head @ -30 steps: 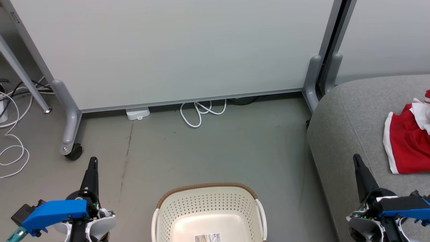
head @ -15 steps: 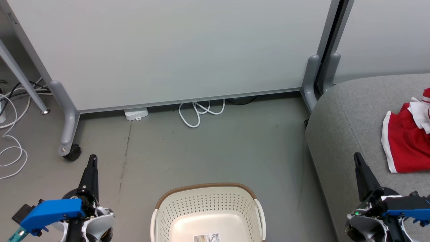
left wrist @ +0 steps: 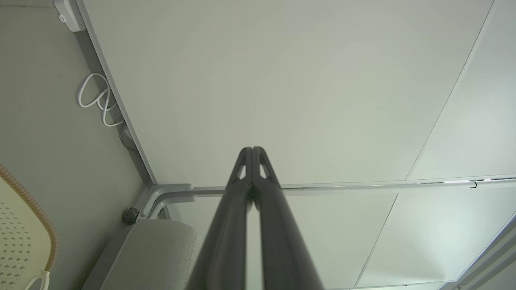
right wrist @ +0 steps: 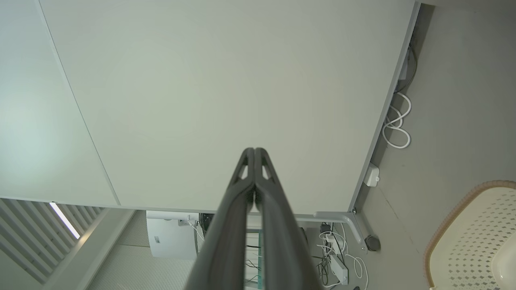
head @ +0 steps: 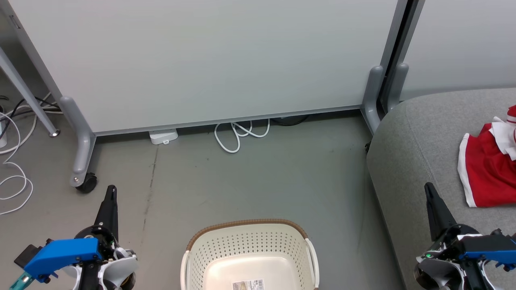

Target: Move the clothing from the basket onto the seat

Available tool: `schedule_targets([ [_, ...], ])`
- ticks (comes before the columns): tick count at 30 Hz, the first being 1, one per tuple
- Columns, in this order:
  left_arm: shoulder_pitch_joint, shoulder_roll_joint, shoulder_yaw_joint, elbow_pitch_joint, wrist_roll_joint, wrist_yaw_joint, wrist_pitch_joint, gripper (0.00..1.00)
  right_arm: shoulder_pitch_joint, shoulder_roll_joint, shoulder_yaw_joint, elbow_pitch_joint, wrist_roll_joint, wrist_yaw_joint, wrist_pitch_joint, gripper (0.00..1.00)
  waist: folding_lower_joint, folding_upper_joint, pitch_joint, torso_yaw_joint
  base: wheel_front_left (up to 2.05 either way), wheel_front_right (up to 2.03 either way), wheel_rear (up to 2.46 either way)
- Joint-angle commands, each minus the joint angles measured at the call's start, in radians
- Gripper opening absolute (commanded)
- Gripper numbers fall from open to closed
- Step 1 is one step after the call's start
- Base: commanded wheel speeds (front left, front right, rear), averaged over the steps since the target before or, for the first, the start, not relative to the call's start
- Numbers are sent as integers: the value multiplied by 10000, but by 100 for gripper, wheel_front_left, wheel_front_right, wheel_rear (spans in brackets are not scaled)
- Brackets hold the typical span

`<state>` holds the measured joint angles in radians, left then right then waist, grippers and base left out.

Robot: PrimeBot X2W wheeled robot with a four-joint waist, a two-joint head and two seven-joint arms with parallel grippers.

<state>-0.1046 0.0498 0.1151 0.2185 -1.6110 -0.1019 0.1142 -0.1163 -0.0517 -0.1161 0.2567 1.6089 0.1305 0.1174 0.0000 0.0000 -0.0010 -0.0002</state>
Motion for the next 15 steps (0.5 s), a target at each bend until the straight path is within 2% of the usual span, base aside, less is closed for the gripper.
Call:
schedule_targets([
  [1,-122,9,32,-42,-15,22,40,0,-115,27,-17,-29,41,4,2,0,0,0,0,1,0,0,0],
  [15,-122,9,32,-42,-14,22,40,0,-115,27,-17,-29,31,4,2,0,0,0,0,1,0,0,0],
])
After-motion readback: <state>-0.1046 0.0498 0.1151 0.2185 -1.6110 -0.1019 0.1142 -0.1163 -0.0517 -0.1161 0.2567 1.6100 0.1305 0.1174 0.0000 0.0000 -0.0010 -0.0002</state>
